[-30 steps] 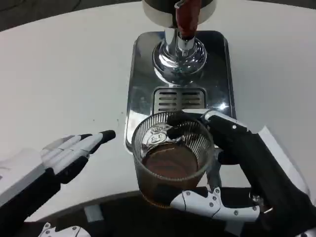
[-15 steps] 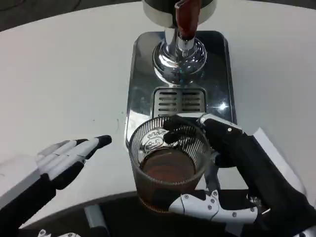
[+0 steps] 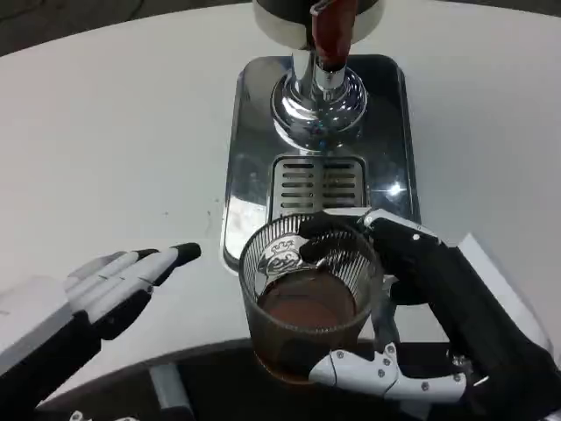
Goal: Grasp the cup under the faucet to collect the drink, then remove the cup.
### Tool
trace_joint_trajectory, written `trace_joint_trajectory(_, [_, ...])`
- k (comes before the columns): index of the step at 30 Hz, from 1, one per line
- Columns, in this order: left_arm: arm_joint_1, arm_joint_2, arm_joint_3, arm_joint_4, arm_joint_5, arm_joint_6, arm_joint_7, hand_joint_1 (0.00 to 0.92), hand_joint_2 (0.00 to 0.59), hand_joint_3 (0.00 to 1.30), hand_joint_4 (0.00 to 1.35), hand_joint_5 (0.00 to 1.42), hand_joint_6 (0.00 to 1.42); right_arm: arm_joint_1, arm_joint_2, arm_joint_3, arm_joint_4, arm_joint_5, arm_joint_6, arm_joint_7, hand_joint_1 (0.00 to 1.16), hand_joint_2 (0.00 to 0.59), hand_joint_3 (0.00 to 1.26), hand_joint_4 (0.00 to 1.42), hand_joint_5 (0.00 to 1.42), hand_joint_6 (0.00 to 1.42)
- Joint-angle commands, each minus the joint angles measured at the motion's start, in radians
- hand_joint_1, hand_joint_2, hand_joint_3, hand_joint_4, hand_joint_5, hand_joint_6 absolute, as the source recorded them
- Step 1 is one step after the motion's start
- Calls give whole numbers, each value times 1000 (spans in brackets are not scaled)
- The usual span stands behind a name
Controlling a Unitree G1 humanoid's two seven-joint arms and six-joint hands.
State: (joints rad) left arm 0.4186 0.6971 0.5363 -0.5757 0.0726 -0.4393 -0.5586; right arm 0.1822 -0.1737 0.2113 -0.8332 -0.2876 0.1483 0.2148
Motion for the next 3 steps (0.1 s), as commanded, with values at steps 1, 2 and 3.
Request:
trace_joint_trajectory(1, [10,5,9,-8,-8,-13,-13,0,113,0,0,0,0,9,-1,-1,-43,27,-17,5,878,155,947,1053,1204,1264])
trace_joint_trajectory(2, [8,6,9,-8,-9,-13,-13,0,113,0,0,0,0,9,-2,-3,-43,29,-17,5,878,155,947,1053,1204,1264])
trace_joint_trajectory(3, [5,8,8,-8,-9,-13,-14,0,113,0,0,0,0,10,-2,-4,-43,31,-17,5,878,155,947,1053,1204,1264])
